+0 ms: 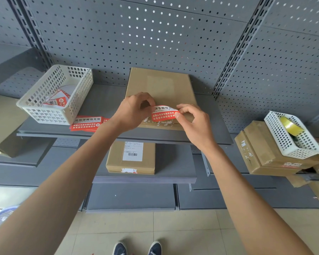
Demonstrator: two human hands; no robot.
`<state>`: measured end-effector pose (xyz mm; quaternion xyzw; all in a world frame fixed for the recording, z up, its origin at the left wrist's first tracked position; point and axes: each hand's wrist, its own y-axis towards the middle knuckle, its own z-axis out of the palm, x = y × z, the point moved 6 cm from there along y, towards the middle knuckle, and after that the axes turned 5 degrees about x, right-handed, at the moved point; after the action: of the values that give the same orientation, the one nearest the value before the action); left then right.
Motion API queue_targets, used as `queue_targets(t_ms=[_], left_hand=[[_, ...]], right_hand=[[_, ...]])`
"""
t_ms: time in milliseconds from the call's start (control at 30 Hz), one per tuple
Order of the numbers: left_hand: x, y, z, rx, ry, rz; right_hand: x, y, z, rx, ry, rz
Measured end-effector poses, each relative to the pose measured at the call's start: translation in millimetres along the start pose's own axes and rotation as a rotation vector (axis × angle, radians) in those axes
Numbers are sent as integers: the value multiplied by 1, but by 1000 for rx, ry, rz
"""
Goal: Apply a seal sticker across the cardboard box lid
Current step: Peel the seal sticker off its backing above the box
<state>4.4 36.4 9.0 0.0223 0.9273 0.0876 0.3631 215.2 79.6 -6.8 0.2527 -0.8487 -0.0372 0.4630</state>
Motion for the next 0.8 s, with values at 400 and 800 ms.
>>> queue_targets(t_ms=[400, 800], left_hand=[[-15, -26, -12, -193, -221, 8], [-26, -27, -3, -170, -292, 41]], right_hand=[[12, -7, -15, -54, 216, 10], [16, -11, -25, -85, 502, 134]])
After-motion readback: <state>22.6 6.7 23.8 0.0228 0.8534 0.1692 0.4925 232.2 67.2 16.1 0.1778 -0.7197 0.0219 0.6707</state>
